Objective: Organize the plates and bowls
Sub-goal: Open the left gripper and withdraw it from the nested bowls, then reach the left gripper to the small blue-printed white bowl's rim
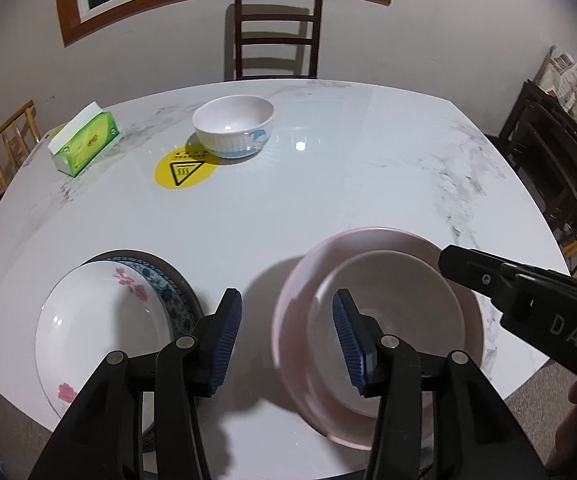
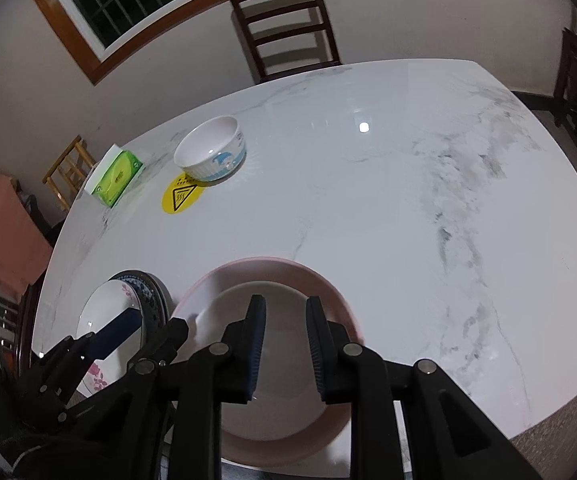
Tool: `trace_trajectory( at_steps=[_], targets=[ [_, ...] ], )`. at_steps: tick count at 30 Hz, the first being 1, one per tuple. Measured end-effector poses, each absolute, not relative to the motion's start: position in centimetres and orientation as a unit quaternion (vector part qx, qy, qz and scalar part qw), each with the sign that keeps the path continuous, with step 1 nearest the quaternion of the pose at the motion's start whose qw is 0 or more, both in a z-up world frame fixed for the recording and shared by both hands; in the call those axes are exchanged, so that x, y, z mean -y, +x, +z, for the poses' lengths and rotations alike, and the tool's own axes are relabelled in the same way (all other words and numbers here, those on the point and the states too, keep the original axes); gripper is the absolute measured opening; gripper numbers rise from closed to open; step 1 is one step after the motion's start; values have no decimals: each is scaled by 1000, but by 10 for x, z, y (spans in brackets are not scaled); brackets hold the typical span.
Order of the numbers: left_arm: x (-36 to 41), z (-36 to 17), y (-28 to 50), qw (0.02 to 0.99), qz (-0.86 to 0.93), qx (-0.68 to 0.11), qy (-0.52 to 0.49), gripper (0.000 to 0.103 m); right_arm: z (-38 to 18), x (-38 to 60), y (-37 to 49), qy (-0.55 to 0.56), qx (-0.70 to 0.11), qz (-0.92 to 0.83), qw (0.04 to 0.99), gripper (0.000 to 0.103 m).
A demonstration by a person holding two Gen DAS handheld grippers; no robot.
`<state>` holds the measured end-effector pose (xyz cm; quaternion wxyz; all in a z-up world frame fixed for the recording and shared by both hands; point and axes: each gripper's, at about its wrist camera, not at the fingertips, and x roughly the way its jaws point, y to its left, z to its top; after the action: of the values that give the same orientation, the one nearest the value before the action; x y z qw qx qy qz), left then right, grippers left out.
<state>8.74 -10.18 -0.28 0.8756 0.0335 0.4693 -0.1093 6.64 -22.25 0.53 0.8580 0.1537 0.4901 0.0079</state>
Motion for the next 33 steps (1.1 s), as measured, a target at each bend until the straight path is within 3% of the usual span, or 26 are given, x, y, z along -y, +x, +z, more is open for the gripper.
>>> trace_trajectory(
  at_steps=[19,33],
  targets=[
    [54,-14,151,870,-53,-489,40,44,3,206,150,122,-509,81,848,22],
    [7,-11,256,852,-22,-520,-55,44,-6,209,259,116,-516,117,841,22]
  ],
)
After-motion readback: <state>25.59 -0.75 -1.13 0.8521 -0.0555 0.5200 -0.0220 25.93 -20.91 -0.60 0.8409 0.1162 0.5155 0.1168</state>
